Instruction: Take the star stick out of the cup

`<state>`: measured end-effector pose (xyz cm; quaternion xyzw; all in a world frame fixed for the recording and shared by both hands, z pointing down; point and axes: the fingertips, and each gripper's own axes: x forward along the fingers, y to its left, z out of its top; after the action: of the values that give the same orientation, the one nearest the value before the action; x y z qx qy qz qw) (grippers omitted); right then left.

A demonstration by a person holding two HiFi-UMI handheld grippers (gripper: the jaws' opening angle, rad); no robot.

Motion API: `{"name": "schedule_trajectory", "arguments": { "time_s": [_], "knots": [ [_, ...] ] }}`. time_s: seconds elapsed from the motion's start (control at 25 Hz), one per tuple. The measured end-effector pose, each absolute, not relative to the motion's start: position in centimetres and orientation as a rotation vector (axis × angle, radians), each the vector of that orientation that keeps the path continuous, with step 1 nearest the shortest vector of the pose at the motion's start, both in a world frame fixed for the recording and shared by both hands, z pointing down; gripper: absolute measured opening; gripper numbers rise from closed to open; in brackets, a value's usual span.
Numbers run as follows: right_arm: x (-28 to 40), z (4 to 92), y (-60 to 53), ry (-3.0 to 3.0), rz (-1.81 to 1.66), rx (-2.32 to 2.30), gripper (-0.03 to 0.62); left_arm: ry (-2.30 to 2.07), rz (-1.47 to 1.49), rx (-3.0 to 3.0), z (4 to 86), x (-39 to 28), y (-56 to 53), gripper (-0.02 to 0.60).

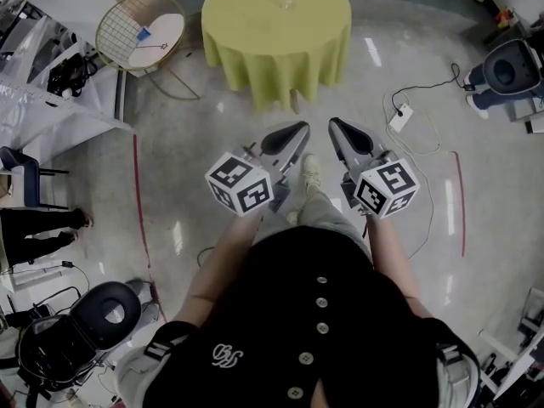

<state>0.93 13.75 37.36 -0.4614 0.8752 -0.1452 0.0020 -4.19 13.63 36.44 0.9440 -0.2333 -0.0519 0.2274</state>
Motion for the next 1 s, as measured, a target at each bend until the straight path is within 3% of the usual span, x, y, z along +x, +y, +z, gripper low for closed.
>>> {"name": "schedule_trajectory", "arguments": {
  "time_s": [0.64,1.0],
  "knots": [
    [8.0,37.0,2.0,2.770,-0.423,-1.369,0.003,-0.726,-0.151,2.626,35.7,2.8,2.4,0.012],
    [8.7,36.2,-7.3,2.790,-0.436,-1.372,0.003,-0.697,-0.163,2.626,34.3,4.5,-7.3,0.012]
  ]
}}
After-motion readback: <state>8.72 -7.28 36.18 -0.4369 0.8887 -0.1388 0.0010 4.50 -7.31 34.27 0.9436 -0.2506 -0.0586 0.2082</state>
